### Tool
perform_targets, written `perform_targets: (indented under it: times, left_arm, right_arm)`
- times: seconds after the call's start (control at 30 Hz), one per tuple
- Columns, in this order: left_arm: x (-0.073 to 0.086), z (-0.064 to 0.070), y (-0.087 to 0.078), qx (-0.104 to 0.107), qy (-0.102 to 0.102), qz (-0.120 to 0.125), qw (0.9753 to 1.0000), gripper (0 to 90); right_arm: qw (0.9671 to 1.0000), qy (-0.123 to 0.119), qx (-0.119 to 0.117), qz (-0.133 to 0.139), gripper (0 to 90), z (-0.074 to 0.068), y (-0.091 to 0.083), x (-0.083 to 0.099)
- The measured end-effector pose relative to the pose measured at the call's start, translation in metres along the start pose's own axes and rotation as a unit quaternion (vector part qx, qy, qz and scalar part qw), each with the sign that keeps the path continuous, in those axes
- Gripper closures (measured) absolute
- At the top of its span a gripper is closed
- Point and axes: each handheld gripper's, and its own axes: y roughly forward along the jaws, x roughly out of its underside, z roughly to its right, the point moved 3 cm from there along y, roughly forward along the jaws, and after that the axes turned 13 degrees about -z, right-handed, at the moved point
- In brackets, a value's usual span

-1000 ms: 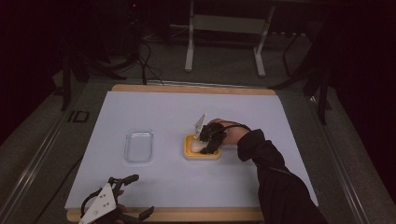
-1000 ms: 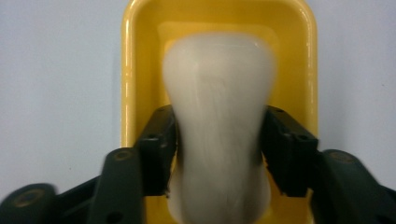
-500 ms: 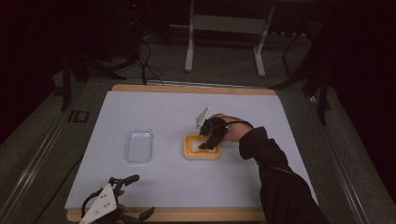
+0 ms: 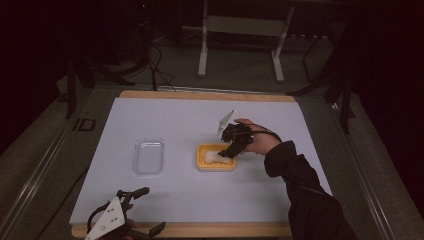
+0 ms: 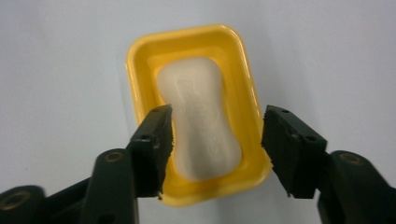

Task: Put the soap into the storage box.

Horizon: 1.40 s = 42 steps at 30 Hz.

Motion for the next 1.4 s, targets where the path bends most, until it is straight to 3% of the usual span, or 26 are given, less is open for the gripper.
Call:
perform_targets:
  times: [0.17,0.23,0.37,0.47,0.7,0.8,0.9,0.93,0.97,1.17,1.27,1.3,1.4]
  left_arm:
    - [0.000,0.000,0.000,-0.001,0.000,-0.001,1.0000,0.1]
    - [0.000,-0.001,0.000,-0.001,0.000,-0.001,1.0000,0.1]
    - [0.000,0.000,0.000,-0.001,-0.001,-0.001,1.0000,0.1]
    - [0.000,0.000,0.000,0.000,0.000,-0.002,1.0000,0.1]
    - [0.000,0.000,0.000,0.001,-0.001,0.000,1.0000,0.0]
    - [0.000,0.000,-0.001,0.002,-0.002,0.001,1.0000,0.1]
    - [0.000,0.000,-0.001,0.002,-0.002,0.000,1.0000,0.1]
    - [0.000,0.000,-0.001,0.002,-0.002,0.000,1.0000,0.1]
    - [0.000,0.000,0.000,0.003,-0.001,-0.001,1.0000,0.1]
    - [0.000,0.001,0.000,0.004,-0.001,-0.001,1.0000,0.1]
    - [0.000,0.001,0.000,0.005,0.000,-0.001,1.0000,0.1]
    - [-0.001,0.001,0.000,0.006,0.000,0.000,1.0000,0.1]
    - [-0.001,0.002,0.000,0.006,0.001,0.000,1.0000,0.1]
  right_arm:
    - [0.9994,0.033,-0.003,-0.009,34.5,-0.001,-0.001,0.010]
    - [0.9988,0.046,0.011,-0.011,30.0,0.000,-0.001,0.014]
    - [0.9973,0.069,0.024,0.003,17.3,-0.004,-0.004,0.021]
    - [0.9963,0.081,0.026,0.012,13.0,-0.009,-0.005,0.026]
    - [0.9935,0.105,0.026,0.035,12.5,-0.016,-0.008,0.040]
    - [0.9898,0.132,0.028,0.048,13.2,-0.016,-0.009,0.049]
    - [0.9850,0.155,0.047,0.061,13.4,-0.015,-0.009,0.059]
    - [0.9850,0.155,0.047,0.061,13.4,-0.015,-0.009,0.059]
    - [0.9806,0.176,0.054,0.068,13.6,-0.015,-0.009,0.067]
    - [0.9715,0.210,0.074,0.082,13.7,-0.020,-0.009,0.084]
    - [0.9694,0.216,0.081,0.084,13.7,-0.024,-0.009,0.089]
    - [0.9659,0.227,0.081,0.094,13.7,-0.029,-0.010,0.095]
    - [0.9611,0.241,0.086,0.103,13.7,-0.035,-0.010,0.101]
